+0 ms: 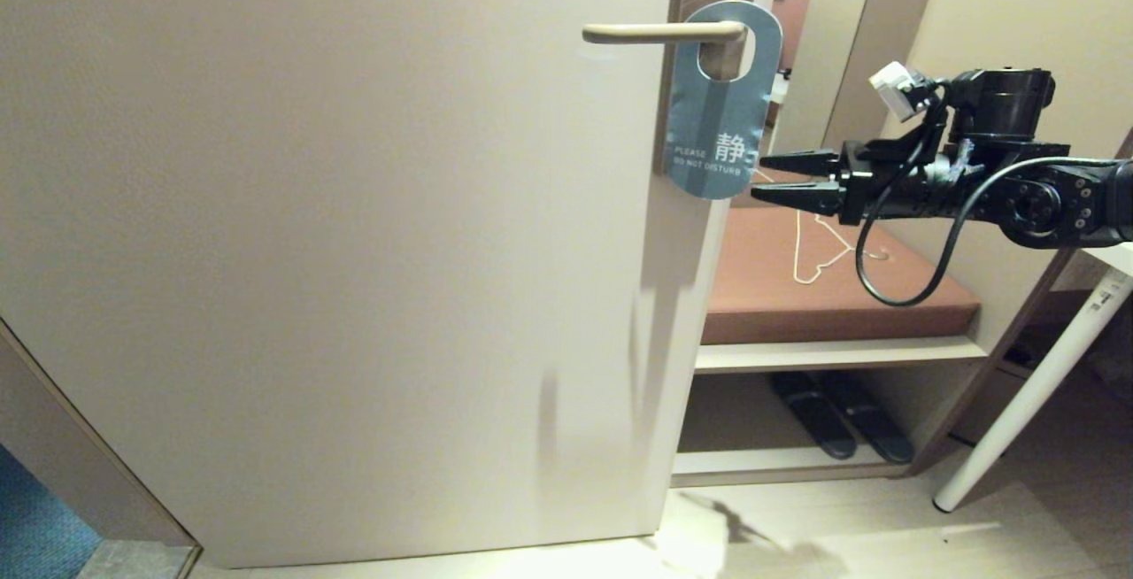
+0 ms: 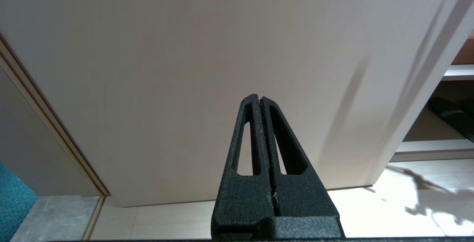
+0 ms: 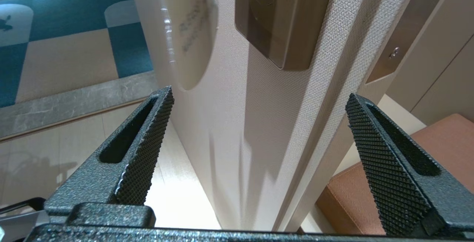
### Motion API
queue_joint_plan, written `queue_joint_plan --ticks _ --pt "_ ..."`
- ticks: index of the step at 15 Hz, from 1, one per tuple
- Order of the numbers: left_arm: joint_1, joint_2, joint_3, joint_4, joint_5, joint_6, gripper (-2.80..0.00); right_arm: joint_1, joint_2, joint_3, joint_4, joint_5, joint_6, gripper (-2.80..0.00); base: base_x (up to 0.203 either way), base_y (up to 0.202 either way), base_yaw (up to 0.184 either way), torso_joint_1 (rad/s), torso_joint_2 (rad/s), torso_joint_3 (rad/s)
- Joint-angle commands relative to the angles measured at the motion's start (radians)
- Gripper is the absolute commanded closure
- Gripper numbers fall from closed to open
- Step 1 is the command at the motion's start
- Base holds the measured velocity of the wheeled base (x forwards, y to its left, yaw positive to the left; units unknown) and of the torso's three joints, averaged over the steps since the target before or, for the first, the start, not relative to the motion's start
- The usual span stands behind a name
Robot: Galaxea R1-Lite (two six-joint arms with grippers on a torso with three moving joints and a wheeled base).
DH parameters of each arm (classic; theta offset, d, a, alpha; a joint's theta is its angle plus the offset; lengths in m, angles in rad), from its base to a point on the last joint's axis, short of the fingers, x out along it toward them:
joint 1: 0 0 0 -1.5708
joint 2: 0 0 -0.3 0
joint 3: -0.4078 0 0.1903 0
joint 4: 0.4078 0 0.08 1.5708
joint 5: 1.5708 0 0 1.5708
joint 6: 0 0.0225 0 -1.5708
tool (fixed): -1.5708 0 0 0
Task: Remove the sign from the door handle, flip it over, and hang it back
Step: Take down the sign
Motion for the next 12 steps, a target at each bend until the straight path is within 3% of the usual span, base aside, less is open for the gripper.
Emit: queue_joint_plan --ticks 1,12 --pt "0.000 0.001 0.000 0.000 0.001 -0.001 0.00 0.000 -0.020 0.006 -0.002 0.007 -0.002 -2.80 0.000 0.000 0.000 0.000 0.00 0.000" --pt "0.000 0.001 0.000 0.000 0.001 -0.001 0.00 0.083 -0.028 -0.032 -0.008 0.002 0.001 -2.80 0.000 0.000 0.000 0.000 0.00 0.000"
